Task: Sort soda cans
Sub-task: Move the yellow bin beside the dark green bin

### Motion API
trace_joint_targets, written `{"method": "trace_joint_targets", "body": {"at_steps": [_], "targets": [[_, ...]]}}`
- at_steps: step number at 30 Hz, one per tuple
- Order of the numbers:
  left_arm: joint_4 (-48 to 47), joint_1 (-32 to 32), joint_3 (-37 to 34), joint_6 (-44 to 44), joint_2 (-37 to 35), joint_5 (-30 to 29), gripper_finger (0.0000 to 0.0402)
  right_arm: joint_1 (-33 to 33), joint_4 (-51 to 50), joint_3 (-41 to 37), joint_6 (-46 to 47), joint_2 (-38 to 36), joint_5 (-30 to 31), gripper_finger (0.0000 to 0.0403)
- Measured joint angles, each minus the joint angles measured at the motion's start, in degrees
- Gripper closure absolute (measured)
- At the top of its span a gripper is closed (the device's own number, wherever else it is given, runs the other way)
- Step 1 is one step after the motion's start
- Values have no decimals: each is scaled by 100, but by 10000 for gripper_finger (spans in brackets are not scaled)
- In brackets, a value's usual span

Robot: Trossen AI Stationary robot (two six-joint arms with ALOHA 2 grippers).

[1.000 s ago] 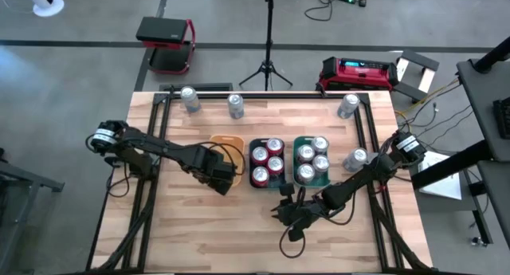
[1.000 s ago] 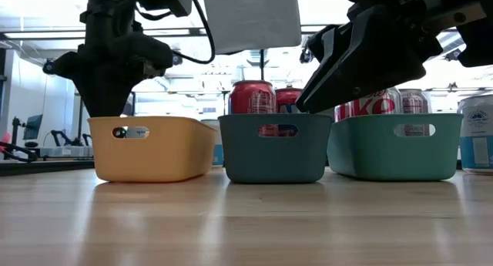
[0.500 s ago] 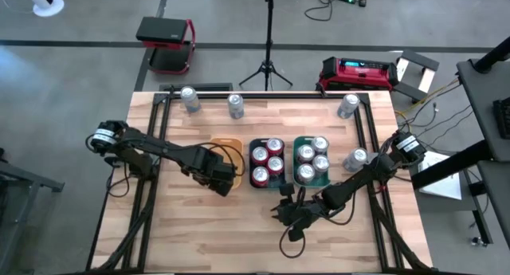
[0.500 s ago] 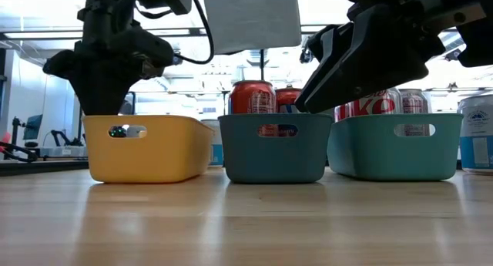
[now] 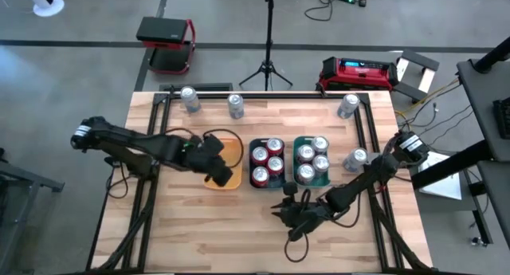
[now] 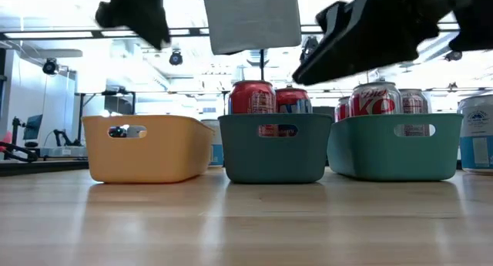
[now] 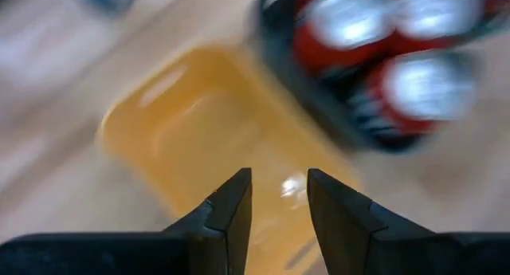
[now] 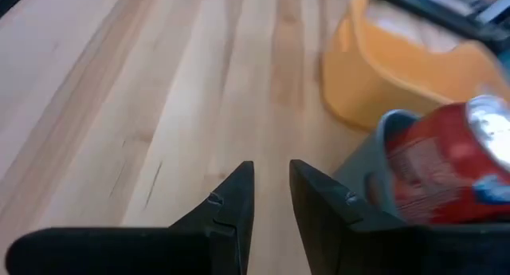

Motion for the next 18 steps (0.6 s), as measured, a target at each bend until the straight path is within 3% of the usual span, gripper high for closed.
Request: {"method": "trace_joint_targets", "body": {"at_steps": [2, 7, 13, 18], "targets": [[240, -88, -169, 119, -154, -306, 295, 43, 6, 0, -10, -79, 58, 322], [962, 265, -1061, -168, -301, -365, 295, 65, 47, 0, 16, -154, 17, 307], [2491, 1164, -2127, -696, -126, 539, 295, -43, 188, 1, 384, -154, -27, 301], [2847, 1988, -2559, -787, -18, 1042, 295, -79, 334, 55, 457, -154, -45, 315]]}}
